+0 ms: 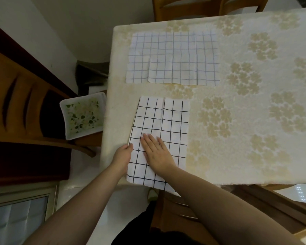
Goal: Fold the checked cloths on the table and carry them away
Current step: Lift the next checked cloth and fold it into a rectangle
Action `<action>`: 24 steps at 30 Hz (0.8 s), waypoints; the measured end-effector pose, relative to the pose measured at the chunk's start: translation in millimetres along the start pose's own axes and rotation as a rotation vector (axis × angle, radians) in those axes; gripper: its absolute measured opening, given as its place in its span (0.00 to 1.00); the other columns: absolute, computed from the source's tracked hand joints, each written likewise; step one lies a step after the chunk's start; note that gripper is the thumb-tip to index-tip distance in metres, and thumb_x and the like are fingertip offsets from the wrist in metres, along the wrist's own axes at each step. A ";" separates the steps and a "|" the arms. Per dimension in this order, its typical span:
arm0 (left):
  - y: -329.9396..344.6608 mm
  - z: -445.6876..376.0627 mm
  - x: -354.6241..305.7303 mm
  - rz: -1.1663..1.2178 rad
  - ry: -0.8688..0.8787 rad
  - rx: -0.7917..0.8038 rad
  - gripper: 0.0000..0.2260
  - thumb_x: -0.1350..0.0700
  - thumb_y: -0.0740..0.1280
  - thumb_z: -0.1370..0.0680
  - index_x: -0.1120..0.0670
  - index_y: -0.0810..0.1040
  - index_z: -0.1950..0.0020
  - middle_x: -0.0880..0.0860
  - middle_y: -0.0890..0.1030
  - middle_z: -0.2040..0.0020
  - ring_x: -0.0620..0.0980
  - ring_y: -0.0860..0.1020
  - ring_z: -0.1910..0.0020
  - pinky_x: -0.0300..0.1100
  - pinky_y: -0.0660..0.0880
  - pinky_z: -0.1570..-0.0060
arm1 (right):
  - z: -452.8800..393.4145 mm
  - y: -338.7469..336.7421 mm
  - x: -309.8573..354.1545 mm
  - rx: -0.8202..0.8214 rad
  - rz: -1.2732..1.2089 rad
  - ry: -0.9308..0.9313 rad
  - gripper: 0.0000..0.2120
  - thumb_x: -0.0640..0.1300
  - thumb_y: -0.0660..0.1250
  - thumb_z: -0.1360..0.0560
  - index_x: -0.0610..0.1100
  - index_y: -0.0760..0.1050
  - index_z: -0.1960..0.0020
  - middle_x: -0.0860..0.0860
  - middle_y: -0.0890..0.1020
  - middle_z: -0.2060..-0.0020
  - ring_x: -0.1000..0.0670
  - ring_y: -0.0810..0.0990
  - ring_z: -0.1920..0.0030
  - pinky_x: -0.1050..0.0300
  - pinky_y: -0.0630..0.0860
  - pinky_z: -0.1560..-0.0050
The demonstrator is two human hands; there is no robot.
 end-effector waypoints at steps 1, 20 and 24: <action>-2.2 0.3 1.8 -0.009 0.003 0.005 0.17 0.54 0.58 0.16 0.60 0.72 0.29 0.56 0.76 0.37 0.48 0.72 0.45 0.40 0.65 0.46 | -2.1 0.6 5.2 0.009 -0.031 0.006 0.27 0.51 0.48 0.17 0.42 0.51 0.21 0.45 0.56 0.22 0.47 0.53 0.22 0.45 0.50 0.23; -23.4 -6.4 -20.6 -0.030 0.133 0.084 0.16 0.52 0.64 0.19 0.54 0.73 0.31 0.50 0.76 0.37 0.48 0.73 0.39 0.44 0.69 0.37 | 86.2 -36.1 -116.8 -0.356 -0.198 0.630 0.25 0.47 0.61 0.21 0.41 0.64 0.26 0.41 0.71 0.31 0.39 0.68 0.30 0.40 0.63 0.31; -17.8 -17.6 -42.5 -0.010 0.170 0.089 0.18 0.54 0.66 0.20 0.52 0.71 0.30 0.53 0.76 0.35 0.50 0.74 0.39 0.41 0.70 0.42 | 81.7 -35.2 -109.9 -0.390 -0.555 0.799 0.23 0.41 0.64 0.23 0.43 0.67 0.28 0.45 0.78 0.41 0.42 0.77 0.42 0.42 0.74 0.42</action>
Point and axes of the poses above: each hand's wrist, its own z-axis away from the middle knuckle, its own y-axis out of the palm, x = y × z, the point moved 6 cm from there along -z, towards the middle knuckle
